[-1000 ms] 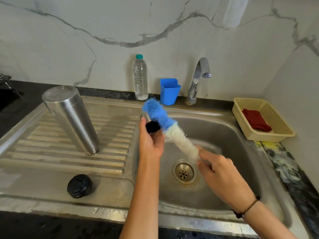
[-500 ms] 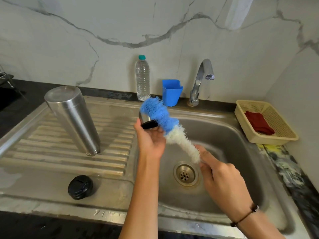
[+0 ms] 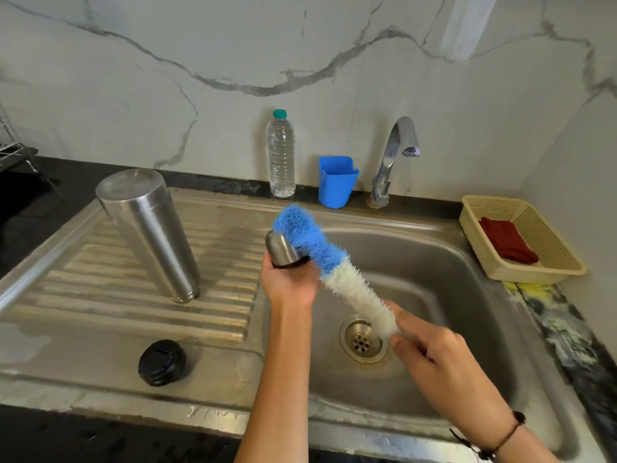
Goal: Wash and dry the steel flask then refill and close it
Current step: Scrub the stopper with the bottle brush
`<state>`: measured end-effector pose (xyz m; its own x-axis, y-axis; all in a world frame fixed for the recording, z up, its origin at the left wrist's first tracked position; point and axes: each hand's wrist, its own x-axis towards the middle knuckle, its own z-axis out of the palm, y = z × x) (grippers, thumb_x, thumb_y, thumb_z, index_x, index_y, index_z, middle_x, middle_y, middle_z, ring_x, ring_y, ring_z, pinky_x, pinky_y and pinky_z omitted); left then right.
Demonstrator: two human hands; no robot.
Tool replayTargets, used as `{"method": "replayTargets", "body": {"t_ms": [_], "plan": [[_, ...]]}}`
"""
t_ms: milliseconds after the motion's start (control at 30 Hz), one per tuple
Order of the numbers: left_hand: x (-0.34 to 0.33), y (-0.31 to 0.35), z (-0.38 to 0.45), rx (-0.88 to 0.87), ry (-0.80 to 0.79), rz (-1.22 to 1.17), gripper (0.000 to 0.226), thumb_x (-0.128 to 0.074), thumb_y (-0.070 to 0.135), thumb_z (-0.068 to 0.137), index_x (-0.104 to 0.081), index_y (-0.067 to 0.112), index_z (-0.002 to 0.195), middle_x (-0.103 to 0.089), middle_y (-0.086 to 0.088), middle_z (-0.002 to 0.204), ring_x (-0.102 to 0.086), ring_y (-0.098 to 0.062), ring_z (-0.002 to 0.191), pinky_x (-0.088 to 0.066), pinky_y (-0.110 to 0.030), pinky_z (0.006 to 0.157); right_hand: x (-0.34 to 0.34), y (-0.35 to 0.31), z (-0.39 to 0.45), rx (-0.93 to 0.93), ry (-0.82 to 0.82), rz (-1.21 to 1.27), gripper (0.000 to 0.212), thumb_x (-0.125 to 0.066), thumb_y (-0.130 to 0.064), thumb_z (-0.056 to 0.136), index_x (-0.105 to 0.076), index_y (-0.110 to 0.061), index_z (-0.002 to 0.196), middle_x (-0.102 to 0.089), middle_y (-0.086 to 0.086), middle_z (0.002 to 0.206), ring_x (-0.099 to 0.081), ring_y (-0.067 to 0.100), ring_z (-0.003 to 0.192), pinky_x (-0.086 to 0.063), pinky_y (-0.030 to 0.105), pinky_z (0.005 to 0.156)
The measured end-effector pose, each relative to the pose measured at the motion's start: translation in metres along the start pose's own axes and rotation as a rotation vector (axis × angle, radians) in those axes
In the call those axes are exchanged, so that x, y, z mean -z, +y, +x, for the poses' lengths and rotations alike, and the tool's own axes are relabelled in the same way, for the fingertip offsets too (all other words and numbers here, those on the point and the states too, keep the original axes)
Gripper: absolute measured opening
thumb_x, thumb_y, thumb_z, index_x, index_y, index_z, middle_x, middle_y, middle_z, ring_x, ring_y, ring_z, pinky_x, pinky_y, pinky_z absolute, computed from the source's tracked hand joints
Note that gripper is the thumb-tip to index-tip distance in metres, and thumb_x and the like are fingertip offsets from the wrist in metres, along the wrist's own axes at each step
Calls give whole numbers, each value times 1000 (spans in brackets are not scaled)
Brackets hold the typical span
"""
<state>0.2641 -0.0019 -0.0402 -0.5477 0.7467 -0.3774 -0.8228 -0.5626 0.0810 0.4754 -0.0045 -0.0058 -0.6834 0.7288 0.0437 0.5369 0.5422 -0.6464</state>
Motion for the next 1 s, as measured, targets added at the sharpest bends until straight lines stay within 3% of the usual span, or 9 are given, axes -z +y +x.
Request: {"method": "replayTargets", "body": {"t_ms": [67,133,200,267,333,433,667,867,1000], "plan": [[2,4,4,-1,25,20,35,-43,32,96,-61,9,115,-63,-15,95,-57,-27,89,-45,-33,92,11,0,0,7,9,18,43,-55,-11,89,-58,-43,117,-71,-3,100,-59,1,61,-42,19,62],[4,8,8,-51,53,134,36,-40,40,97,-61,11,99,-61,-12,88,-55,-25,76,-43,-29,69,20,0,0,3,48,-23,52,-55,-12,89,-50,-52,121,-68,-16,71,-53,4,50,-38,17,53],[4,11,11,-94,42,228,35,-44,43,96,-61,13,103,-64,-10,93,-58,-25,82,-46,-33,74,22,-3,0,3,61,-133,62,-52,-19,89,-33,-68,121,-58,-15,54,-49,12,48,-41,25,54],[4,11,12,-126,30,325,31,-51,40,94,-61,15,110,-64,-8,101,-61,-23,89,-47,-37,87,16,-9,-2,-14,38,-250,61,-46,-29,91,-19,-71,125,-58,-4,62,-57,24,61,-48,36,63],[1,7,10,-147,18,433,31,-55,38,92,-61,15,113,-66,-7,101,-65,-21,87,-50,-37,82,10,-12,4,-64,47,-287,52,-39,-33,93,-21,-61,134,-63,4,76,-61,34,80,-48,40,67],[-4,-1,6,-176,7,530,33,-55,35,92,-61,15,118,-69,-8,103,-67,-21,89,-53,-38,79,7,-12,20,-80,88,-317,46,-37,-29,95,-30,-48,137,-66,7,86,-62,33,83,-49,39,65],[7,15,7,-148,113,352,22,-48,33,92,-62,16,92,-63,-5,87,-62,-21,79,-50,-38,80,-7,-12,-2,-109,-78,-315,49,-37,-31,94,-24,-53,136,-68,3,99,-60,33,95,-48,38,72],[-7,0,-6,-110,91,335,19,-53,29,89,-58,12,93,-64,-8,78,-63,-22,68,-52,-31,57,5,-5,17,-61,38,-137,22,-49,-16,91,-56,-31,104,-61,0,73,-57,29,65,-49,43,61],[-6,9,-3,-111,121,209,22,-47,30,90,-60,13,89,-63,-7,78,-60,-21,68,-49,-26,53,5,-4,-8,-84,-21,-75,25,-52,-12,90,-57,-35,98,-68,3,111,-40,7,48,-42,31,57]]}}
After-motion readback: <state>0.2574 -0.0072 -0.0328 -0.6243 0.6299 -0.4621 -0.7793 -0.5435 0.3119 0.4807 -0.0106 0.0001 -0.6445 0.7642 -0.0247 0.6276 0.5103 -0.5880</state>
